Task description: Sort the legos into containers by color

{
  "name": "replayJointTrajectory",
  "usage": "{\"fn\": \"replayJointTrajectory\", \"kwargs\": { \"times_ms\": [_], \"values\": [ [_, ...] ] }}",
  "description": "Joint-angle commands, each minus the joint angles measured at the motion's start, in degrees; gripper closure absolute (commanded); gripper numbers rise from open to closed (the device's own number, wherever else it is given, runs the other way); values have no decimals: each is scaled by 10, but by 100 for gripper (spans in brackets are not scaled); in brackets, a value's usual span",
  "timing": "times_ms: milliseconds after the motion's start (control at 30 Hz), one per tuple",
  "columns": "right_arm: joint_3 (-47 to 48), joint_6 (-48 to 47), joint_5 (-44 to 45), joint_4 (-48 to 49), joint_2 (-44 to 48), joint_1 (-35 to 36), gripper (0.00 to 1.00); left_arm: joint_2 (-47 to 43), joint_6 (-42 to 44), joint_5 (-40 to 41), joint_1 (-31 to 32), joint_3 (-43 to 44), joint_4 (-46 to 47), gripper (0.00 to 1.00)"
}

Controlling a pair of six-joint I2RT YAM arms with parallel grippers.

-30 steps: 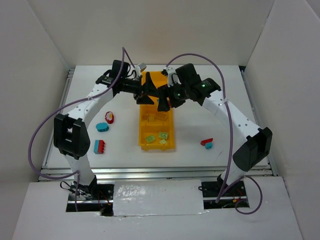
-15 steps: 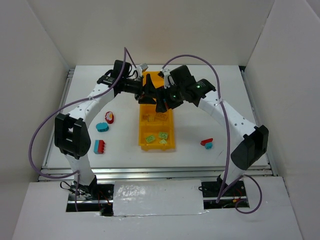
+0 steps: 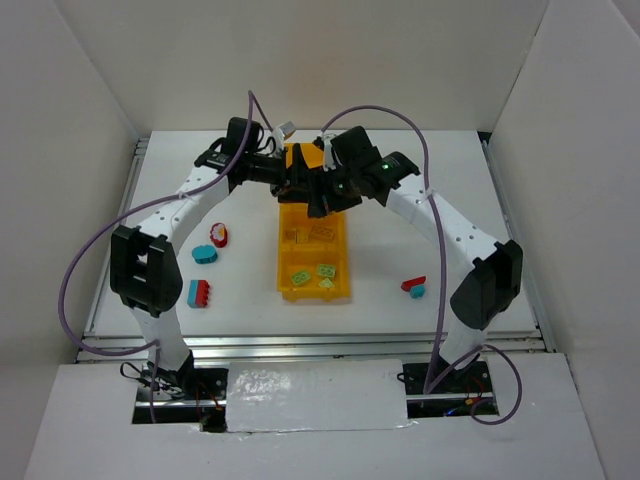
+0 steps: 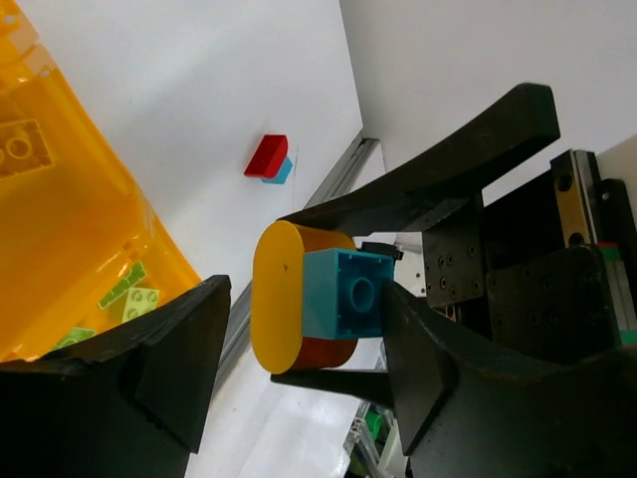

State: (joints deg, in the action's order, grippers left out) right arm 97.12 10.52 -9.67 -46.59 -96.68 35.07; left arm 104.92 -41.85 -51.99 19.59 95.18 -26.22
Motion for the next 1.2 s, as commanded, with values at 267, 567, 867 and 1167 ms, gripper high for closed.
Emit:
{"fn": "replayJointTrajectory", "kwargs": {
  "times_ms": [267,567,867,1167],
  "values": [
    [99,16,33,-43,-53,0,94,10,65,-28,14,36,-65,6],
    [49,18,16,-45,-36,0,97,1,28,-49,14,18,9,1],
    [17,14,-25,-14,-11,1,97,-9,-53,-110,17,-37,147,0],
    [48,11,-35,-6,-12,0,96,-9,-43,-137,33,-49,167,8]
  ]
}}
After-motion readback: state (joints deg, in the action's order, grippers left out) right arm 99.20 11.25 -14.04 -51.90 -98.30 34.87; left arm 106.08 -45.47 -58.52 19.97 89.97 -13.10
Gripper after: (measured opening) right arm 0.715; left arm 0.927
